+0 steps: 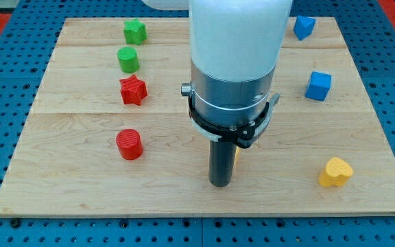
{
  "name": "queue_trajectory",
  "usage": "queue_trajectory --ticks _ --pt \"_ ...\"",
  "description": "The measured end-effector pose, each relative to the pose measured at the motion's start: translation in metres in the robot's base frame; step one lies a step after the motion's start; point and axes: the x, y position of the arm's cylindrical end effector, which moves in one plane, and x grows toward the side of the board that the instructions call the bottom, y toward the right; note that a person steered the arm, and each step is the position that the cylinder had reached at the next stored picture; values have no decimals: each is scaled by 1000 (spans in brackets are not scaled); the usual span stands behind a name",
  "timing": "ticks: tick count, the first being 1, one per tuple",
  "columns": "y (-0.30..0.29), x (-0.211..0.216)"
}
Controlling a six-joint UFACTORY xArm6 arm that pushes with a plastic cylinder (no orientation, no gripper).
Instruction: Push yellow heart below the yellow hexagon
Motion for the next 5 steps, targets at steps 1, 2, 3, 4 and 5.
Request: queue_trajectory --ticks 1,2,3,4,5 --pt "0 -3" --pt "3 -28" --pt "7 -46" --pt "17 -36" --pt "33 10"
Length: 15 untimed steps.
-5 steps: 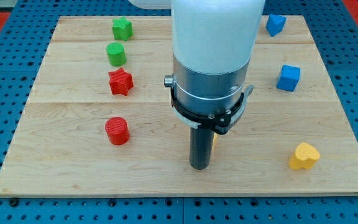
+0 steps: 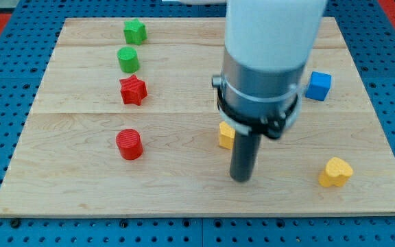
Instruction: Push yellow heart below the yellow hexagon
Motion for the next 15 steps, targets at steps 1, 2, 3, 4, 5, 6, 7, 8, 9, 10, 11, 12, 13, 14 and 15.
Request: queue_trajectory --ticks 1,2,3,4,5,6,7,8,9,10,11,12,13,14,15 --pt "18 38" --pt "47 38" --pt "121 37" --pt "163 37" --pt "164 22" --pt "165 -2" --pt "165 -6" --pt "151 -17" --pt "141 -18" --pt "137 -24" --pt "127 -35" --pt "114 -43" --pt "95 -45" --pt "69 -45" --pt "45 -45"
